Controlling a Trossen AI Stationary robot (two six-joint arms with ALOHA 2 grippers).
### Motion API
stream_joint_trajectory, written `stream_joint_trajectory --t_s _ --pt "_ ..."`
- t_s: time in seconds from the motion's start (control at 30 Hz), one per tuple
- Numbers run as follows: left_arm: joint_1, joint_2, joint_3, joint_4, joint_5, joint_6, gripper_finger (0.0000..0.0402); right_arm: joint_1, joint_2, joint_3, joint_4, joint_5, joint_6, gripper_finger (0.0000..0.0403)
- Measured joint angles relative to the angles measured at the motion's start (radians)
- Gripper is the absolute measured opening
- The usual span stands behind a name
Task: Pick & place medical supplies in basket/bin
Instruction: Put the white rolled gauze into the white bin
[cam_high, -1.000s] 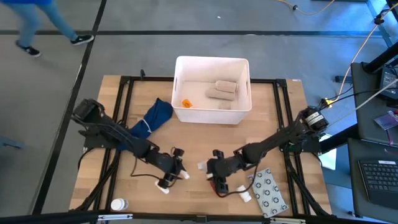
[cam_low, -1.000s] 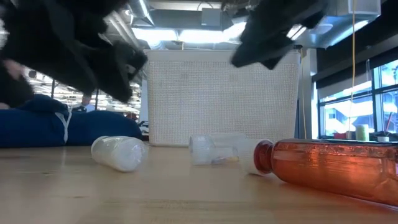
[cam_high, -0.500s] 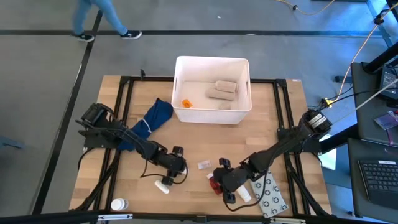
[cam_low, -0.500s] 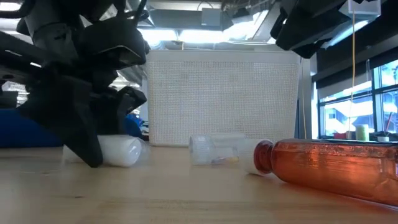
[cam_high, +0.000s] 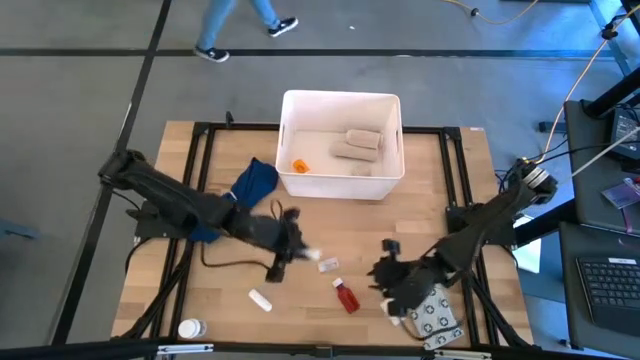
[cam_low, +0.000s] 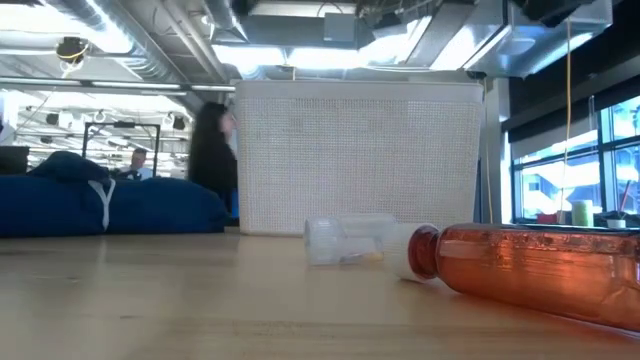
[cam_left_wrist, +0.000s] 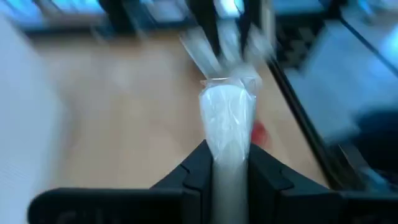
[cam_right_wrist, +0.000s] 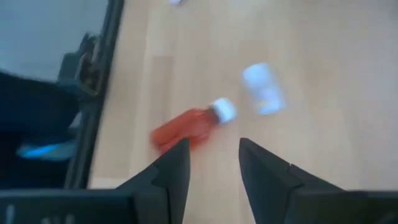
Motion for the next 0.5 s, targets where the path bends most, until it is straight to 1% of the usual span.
stream_joint_trajectory --t_s 0.07,0.13,0.23,0.33,0.5 --pt "0.032 -0.021 0.064 -0.029 -0.069 0.079 0.0065 0.025 -0.050 -0.045 -0.001 0.051 0.032 0.0139" --pt "0.082 -0.024 0.142 -0.049 -0.110 0.144 0.0065 0.047 -0.094 -0.101 0.012 0.080 0.076 0.0139" --pt "0.186 0.000 0.266 -0.092 -0.110 0.204 0.0064 0.060 -0.142 -0.175 0.062 0.129 0.139 0.0139" --pt "0.314 0.061 0.377 -0.117 -0.027 0.243 0.0064 0.061 -0.166 -0.239 0.115 0.138 0.147 0.0139" --pt "0.514 0.215 0.542 -0.143 0.195 0.268 0.0064 0.061 -0.176 -0.303 0.136 0.139 0.144 0.0139"
